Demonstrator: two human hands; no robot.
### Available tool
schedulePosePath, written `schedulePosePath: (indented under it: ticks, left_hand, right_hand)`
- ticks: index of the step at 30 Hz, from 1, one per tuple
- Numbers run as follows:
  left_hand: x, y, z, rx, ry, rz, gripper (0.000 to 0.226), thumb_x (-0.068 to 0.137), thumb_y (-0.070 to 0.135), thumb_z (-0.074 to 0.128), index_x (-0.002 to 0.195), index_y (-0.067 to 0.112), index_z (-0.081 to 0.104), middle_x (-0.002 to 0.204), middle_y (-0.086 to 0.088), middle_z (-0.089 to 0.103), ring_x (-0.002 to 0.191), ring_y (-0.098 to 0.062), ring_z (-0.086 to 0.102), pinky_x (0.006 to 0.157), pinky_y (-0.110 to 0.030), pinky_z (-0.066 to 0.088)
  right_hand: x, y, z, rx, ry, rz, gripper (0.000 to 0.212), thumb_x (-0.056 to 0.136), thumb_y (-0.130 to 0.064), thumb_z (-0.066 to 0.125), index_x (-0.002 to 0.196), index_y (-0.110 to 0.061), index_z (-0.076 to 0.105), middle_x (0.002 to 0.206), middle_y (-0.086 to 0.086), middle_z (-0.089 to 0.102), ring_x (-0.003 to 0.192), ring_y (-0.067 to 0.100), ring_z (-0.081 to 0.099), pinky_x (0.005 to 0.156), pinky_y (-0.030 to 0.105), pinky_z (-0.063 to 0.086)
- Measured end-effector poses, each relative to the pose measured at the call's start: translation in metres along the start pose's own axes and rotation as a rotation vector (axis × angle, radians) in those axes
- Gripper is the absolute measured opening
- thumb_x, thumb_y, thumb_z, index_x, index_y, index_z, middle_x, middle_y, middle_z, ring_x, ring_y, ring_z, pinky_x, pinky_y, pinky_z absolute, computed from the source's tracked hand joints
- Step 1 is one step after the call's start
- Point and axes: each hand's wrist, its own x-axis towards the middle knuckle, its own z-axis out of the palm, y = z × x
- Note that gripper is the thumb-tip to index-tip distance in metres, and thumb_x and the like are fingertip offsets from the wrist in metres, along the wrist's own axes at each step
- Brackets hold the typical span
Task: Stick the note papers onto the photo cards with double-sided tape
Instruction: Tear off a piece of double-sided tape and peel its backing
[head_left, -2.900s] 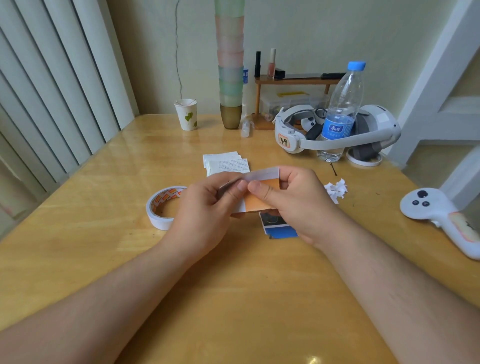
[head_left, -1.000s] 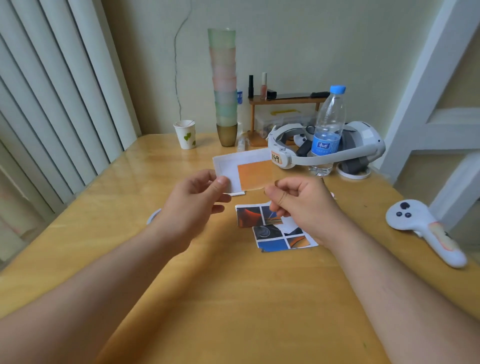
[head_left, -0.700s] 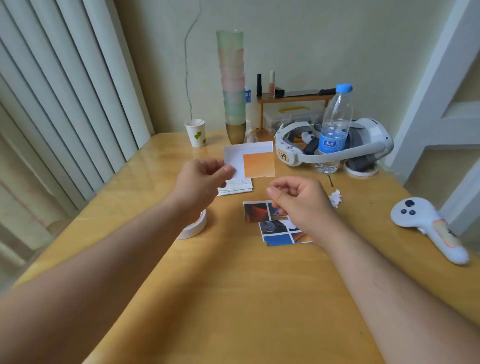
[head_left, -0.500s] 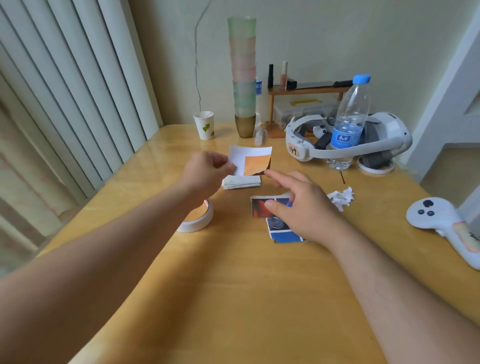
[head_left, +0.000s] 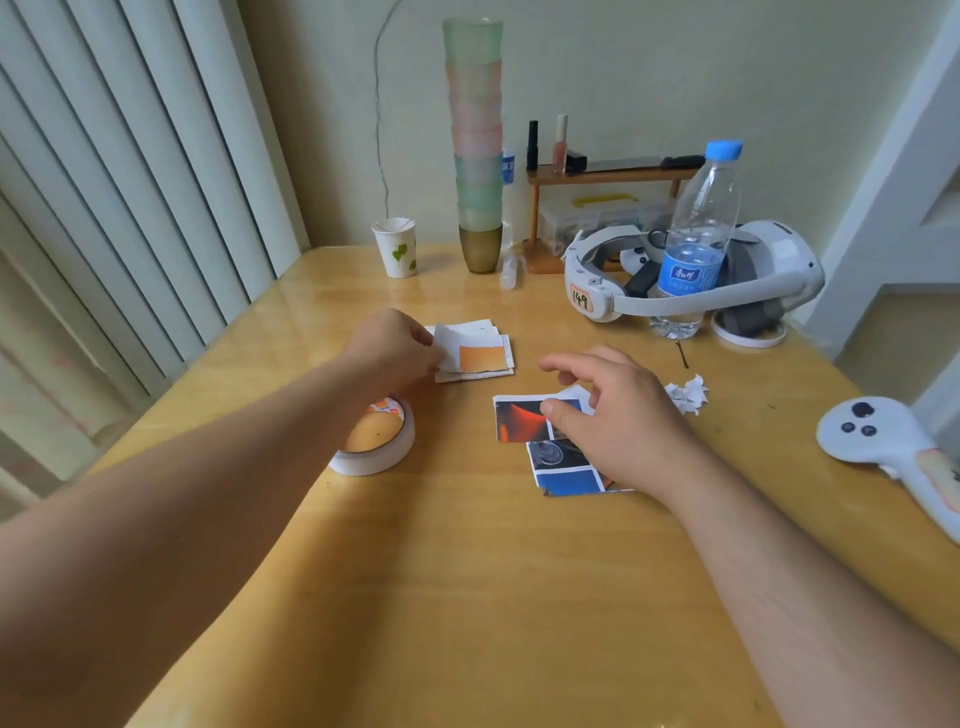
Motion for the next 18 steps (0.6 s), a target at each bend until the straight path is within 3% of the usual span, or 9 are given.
schedulePosePath:
  ticks: [3,7,10,14,18]
  left_hand:
    - [0.001,-0.004,0.0,0.067,0.025,0.004,0.035,0.081,0.041,0.083,0.112,0.028,0.074,0.1,0.002,0.075,0.092,-0.017,0.069,0.059,-0.028,0.048]
    - [0.0,-0.005,0.001,0.175,0.086,0.068,0.037,0.08,0.053,0.082,0.105,0.03,0.067,0.099,0.006,0.067,0.081,-0.01,0.06,0.054,-0.028,0.042]
    - [-0.005,-0.002,-0.001,0.213,0.101,0.117,0.034,0.087,0.061,0.075,0.1,0.03,0.066,0.091,0.007,0.068,0.076,-0.011,0.062,0.055,-0.029,0.047]
    - [-0.027,0.005,-0.006,0.247,0.085,0.261,0.026,0.098,0.056,0.063,0.101,0.031,0.068,0.094,0.008,0.072,0.072,-0.006,0.06,0.057,-0.028,0.045]
    - [-0.055,0.004,-0.027,0.31,-0.037,0.24,0.032,0.091,0.065,0.066,0.094,0.033,0.067,0.096,0.009,0.069,0.078,-0.009,0.063,0.066,-0.03,0.05]
  right_hand:
    - [0.0,0.0,0.002,-0.007,-0.001,-0.003,0.036,0.096,-0.033,0.07,0.13,-0.044,0.065,0.111,-0.02,0.055,0.091,-0.009,0.048,0.083,0.024,0.041]
    - [0.0,0.001,0.003,-0.009,0.001,-0.002,0.034,0.096,-0.033,0.07,0.127,-0.045,0.066,0.11,-0.02,0.056,0.09,-0.008,0.049,0.082,0.023,0.041]
    - [-0.001,0.001,0.002,-0.001,0.01,-0.002,0.033,0.095,-0.032,0.07,0.125,-0.045,0.067,0.108,-0.019,0.057,0.089,-0.006,0.05,0.082,0.025,0.043]
    - [-0.001,0.0,0.001,-0.009,0.011,0.015,0.032,0.095,-0.032,0.069,0.124,-0.045,0.067,0.107,-0.02,0.058,0.089,-0.005,0.05,0.081,0.027,0.045]
    - [-0.001,-0.001,0.003,-0.007,0.015,0.016,0.03,0.096,-0.032,0.069,0.122,-0.045,0.068,0.104,-0.021,0.058,0.088,-0.004,0.05,0.08,0.028,0.047]
